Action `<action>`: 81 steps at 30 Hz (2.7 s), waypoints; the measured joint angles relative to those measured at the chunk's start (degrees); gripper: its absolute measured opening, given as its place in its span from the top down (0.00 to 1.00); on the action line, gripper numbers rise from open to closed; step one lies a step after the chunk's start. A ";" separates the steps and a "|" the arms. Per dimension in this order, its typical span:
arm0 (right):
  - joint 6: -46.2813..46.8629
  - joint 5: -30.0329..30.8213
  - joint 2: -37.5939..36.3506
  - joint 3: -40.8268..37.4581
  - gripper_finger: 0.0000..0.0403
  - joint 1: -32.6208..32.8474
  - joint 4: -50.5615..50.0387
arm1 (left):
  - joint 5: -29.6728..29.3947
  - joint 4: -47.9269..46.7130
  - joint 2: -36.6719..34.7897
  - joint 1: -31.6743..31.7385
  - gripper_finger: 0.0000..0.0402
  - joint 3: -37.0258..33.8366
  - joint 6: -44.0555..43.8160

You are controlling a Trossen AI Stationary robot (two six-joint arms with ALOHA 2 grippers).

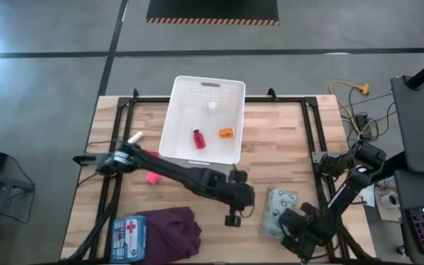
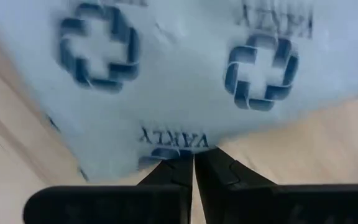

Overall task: Pick & place medical supplies in basket/bin
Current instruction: Put the mailer bag into the white bin

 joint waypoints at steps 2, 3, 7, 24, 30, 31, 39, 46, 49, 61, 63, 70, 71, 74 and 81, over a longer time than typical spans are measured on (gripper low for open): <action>-0.22 2.18 0.13 0.35 0.98 -0.54 0.42 | 0.06 2.53 2.16 -0.46 0.99 -0.01 -0.50; -0.75 2.86 0.24 0.46 0.98 -0.82 0.43 | 0.09 2.90 3.15 -0.58 0.99 0.00 -1.84; -3.68 2.50 0.41 0.78 0.98 -2.00 1.80 | 0.12 3.37 7.75 -0.32 0.99 -0.01 -5.26; -5.17 4.06 2.06 -0.08 0.98 -4.82 1.98 | 1.77 22.97 11.32 4.52 0.99 -6.92 -5.88; -6.37 4.96 1.64 -0.17 0.98 -6.69 2.48 | 5.13 30.47 11.41 4.73 0.99 -12.38 -10.80; -7.31 4.89 1.48 -0.19 0.98 -7.04 2.61 | 5.16 30.49 11.39 4.72 0.99 -12.95 -10.91; -14.07 11.52 -1.04 2.05 0.98 -10.66 1.75 | 4.21 29.86 11.28 5.08 0.99 -15.87 -10.93; -20.95 14.23 -2.62 8.92 0.98 -13.40 -3.77 | 4.50 28.87 11.32 5.09 0.99 -15.99 -10.95; -21.36 20.12 -2.69 12.32 0.98 -13.59 -8.32 | 4.98 28.83 11.32 5.09 0.99 -15.99 -10.93; -16.81 22.54 -2.34 14.39 0.98 -15.94 -13.63 | 6.97 29.97 10.36 4.45 0.99 -15.62 -10.92; -14.21 22.63 -2.82 15.04 0.96 -15.63 -15.15 | 6.89 29.74 10.36 4.38 0.99 -15.62 -10.93; -9.93 22.20 -7.27 15.29 0.80 -14.87 -15.90 | 6.47 29.26 10.36 4.41 0.99 -15.62 -10.93; -9.73 22.20 -8.08 15.34 0.77 -14.60 -16.77 | 6.41 29.20 10.36 4.41 0.99 -15.62 -10.92; -8.19 21.94 -10.21 15.74 0.68 -13.54 -21.53 | 6.21 29.15 10.36 4.43 0.99 -15.61 -10.73; 8.28 14.38 -15.95 9.08 0.54 -11.29 -22.57 | 5.97 29.71 10.35 4.52 0.99 -14.12 -9.82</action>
